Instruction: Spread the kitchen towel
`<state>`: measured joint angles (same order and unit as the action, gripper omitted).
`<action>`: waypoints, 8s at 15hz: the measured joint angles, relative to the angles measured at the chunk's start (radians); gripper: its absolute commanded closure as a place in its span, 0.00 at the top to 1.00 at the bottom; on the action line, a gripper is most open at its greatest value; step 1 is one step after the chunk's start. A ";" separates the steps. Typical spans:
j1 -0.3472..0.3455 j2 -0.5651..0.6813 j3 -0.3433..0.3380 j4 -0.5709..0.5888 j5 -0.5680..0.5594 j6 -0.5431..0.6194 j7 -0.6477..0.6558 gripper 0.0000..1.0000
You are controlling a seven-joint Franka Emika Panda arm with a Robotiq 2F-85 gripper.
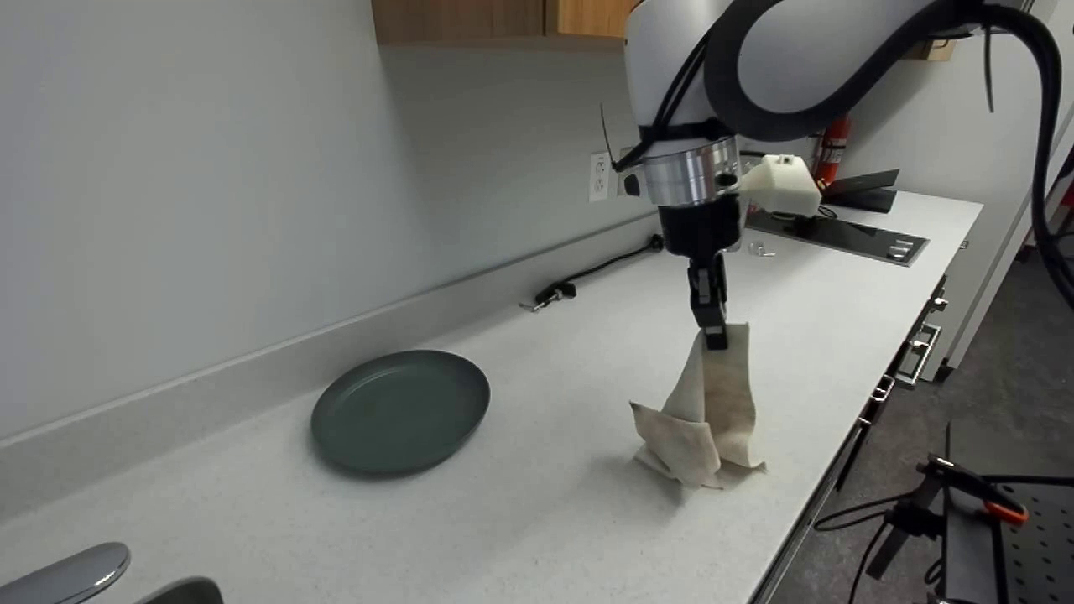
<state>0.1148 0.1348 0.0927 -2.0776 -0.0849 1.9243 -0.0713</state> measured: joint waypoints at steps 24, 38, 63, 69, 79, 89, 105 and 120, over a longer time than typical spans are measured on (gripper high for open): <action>-0.119 0.146 -0.228 -0.051 -0.229 0.381 0.433 0.01; -0.108 0.147 -0.230 -0.051 -0.278 0.314 0.503 0.99; -0.184 0.281 -0.128 -0.007 0.112 0.394 -0.063 1.00; -0.184 0.291 -0.127 -0.008 0.113 0.476 -0.058 1.00; -0.229 0.406 -0.102 0.045 0.178 0.486 -0.064 0.98; -0.213 0.427 -0.103 0.088 0.157 0.485 -0.032 0.97; -0.179 0.425 -0.117 0.117 0.118 0.521 0.048 0.00; 0.152 0.420 -0.371 0.116 -0.224 0.734 0.560 0.74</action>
<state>0.2670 0.5544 -0.2779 -1.9620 -0.3090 2.6585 0.4884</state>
